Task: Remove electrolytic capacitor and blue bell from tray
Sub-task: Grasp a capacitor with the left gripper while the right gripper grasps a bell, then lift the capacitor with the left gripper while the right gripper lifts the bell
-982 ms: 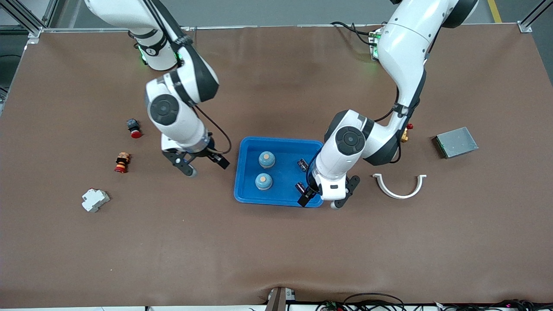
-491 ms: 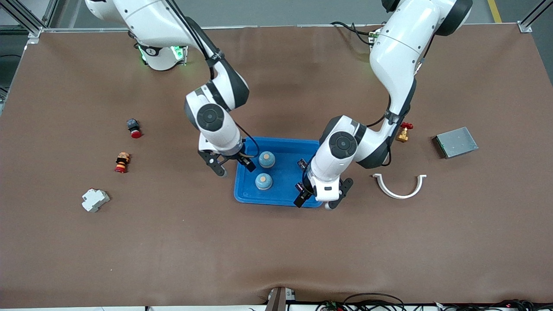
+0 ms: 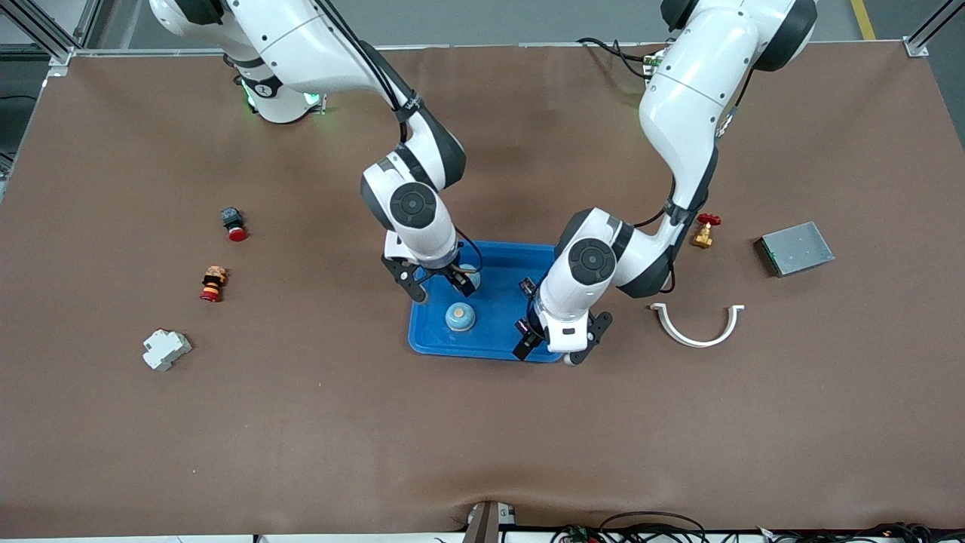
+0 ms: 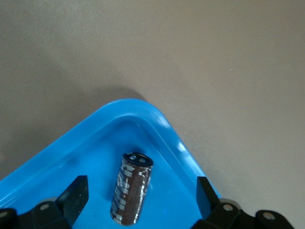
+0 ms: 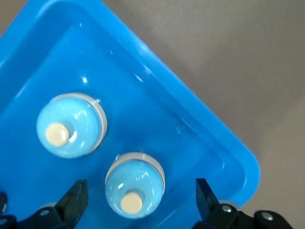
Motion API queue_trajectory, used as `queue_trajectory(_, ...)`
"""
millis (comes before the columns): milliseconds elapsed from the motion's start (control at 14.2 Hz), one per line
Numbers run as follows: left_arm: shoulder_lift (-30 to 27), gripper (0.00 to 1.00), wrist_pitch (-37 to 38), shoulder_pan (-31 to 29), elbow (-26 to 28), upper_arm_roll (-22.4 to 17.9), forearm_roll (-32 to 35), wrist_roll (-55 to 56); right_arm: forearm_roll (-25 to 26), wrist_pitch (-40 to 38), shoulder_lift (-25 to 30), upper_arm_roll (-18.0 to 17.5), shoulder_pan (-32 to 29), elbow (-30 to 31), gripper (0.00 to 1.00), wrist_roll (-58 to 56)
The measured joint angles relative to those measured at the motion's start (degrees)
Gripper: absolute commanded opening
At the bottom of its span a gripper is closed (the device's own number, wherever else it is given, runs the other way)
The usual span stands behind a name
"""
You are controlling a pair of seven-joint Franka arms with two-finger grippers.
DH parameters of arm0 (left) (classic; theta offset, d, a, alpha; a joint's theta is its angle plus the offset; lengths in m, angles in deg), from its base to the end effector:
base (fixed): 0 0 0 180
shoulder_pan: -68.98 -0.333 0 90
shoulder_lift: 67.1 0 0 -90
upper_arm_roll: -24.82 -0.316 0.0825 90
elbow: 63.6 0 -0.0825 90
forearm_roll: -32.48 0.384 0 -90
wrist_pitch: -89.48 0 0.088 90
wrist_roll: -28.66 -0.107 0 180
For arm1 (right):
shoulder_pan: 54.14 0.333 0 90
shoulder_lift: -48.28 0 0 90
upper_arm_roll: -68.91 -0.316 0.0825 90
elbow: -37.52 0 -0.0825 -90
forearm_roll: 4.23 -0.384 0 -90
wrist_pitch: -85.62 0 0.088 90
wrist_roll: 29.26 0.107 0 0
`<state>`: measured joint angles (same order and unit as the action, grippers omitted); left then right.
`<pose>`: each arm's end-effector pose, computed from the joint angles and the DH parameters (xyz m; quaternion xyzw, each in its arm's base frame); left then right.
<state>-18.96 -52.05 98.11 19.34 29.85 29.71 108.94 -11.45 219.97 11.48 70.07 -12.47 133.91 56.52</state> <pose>0.6199 -0.4046 0.2047 0.9009 0.4215 0.0096 0.1033 0.5163 0.4456 0.2289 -0.9054 0.4225 0.0305 0.0270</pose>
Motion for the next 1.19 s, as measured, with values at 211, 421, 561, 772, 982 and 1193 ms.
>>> queue_trajectory(211, 0.8, 1.0, 0.0, 0.1, 0.0, 0.0, 0.0, 0.0, 0.0, -0.1, -0.1, 0.0, 1.1, 0.0, 1.0, 0.8)
queue_trajectory(421, 1.2, 1.0, 0.0, 1.0, 0.0, 0.0, 0.0, 0.0, 0.1, -0.1, -0.8, 0.1, 1.7, 0.0, 1.0, 1.2)
queue_trajectory(561, 1.4, 1.0, 0.0, 1.7, 0.0, 0.0, 0.0, 0.0, 0.3, 0.0, -1.5, 0.2, 1.7, 0.0, 1.0, 1.3)
queue_trajectory(772, 1.9, 1.0, 0.0, 2.0, 0.0, -0.2, 0.0, 0.1, 0.4, 0.1, -2.5, 0.4, 1.7, -0.8, 1.0, 1.3)
queue_trajectory(982, 1.9, 0.62, 0.0, 1.9, 0.0, -0.5, 0.0, 0.1, 0.4, 0.1, -3.2, 0.6, 1.7, -2.2, 1.0, 1.8)
queue_trajectory(1193, 1.9, 0.3, 0.0, 1.9, -0.1, -0.7, 0.0, 0.1, 0.5, 0.1, -4.3, 0.7, 1.7, -3.6, 1.0, 2.4)
